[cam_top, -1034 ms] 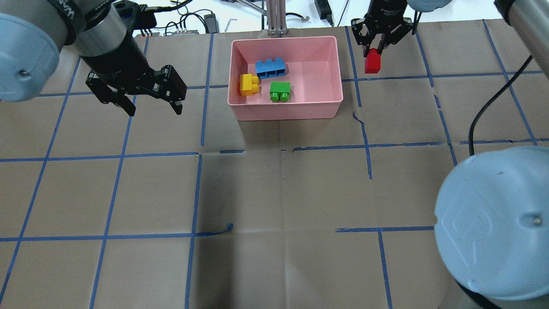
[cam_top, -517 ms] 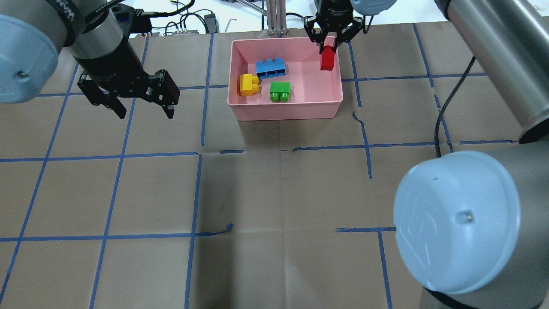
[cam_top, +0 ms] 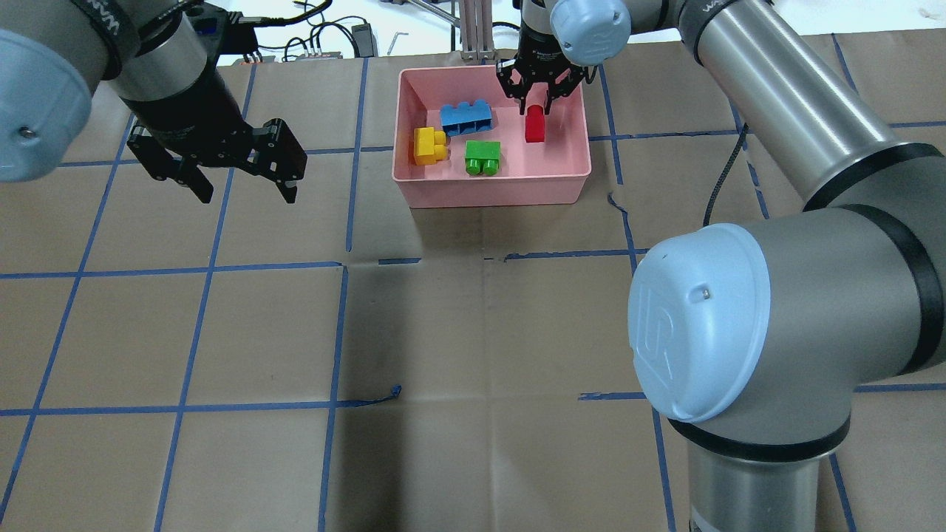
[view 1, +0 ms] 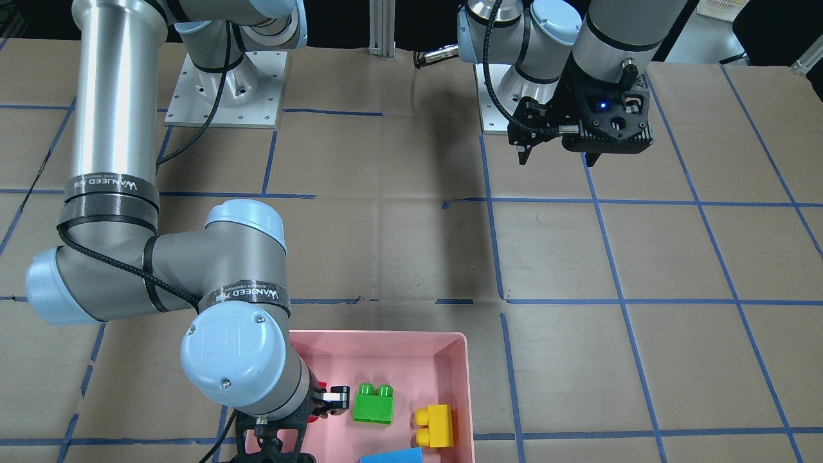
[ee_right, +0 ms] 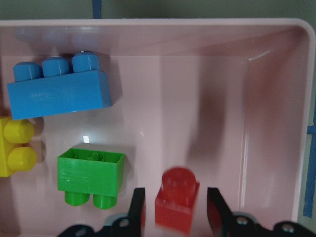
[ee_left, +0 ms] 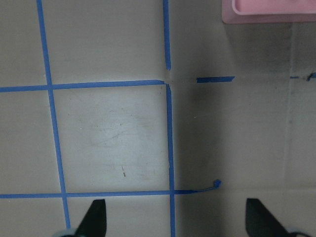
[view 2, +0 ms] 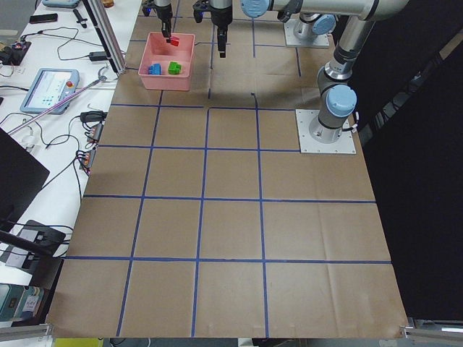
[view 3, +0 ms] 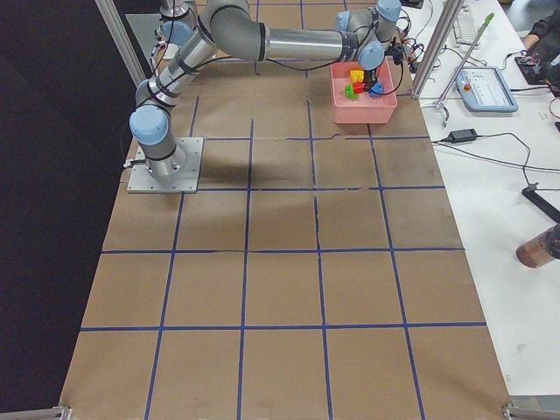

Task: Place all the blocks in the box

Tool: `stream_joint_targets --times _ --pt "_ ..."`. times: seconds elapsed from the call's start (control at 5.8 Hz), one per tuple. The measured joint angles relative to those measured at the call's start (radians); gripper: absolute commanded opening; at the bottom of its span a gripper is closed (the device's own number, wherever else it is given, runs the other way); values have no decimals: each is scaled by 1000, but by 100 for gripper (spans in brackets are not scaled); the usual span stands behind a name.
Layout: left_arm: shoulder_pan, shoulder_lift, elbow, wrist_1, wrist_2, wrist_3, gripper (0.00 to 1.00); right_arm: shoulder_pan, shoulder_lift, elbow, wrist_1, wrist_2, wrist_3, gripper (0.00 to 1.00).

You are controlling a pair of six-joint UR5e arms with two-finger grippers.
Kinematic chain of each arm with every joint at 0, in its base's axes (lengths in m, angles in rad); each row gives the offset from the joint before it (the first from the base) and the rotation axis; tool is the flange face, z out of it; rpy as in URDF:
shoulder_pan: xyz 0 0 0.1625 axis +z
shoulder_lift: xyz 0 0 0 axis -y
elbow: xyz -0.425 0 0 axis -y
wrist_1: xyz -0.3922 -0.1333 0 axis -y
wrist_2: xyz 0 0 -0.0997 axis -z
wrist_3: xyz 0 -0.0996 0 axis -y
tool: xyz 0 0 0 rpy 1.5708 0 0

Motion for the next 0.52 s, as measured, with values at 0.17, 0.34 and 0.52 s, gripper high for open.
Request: stream_joint_targets --times 0.17,0.34,0.52 --pt "0 -18 6 8 -3 -1 100 -1 -6 0 7 -2 6 100" --pt "0 -18 9 11 -6 0 100 -2 -25 -1 36 -5 11 100" --pt "2 -16 11 12 -11 3 100 -6 -69 1 114 -7 12 100"
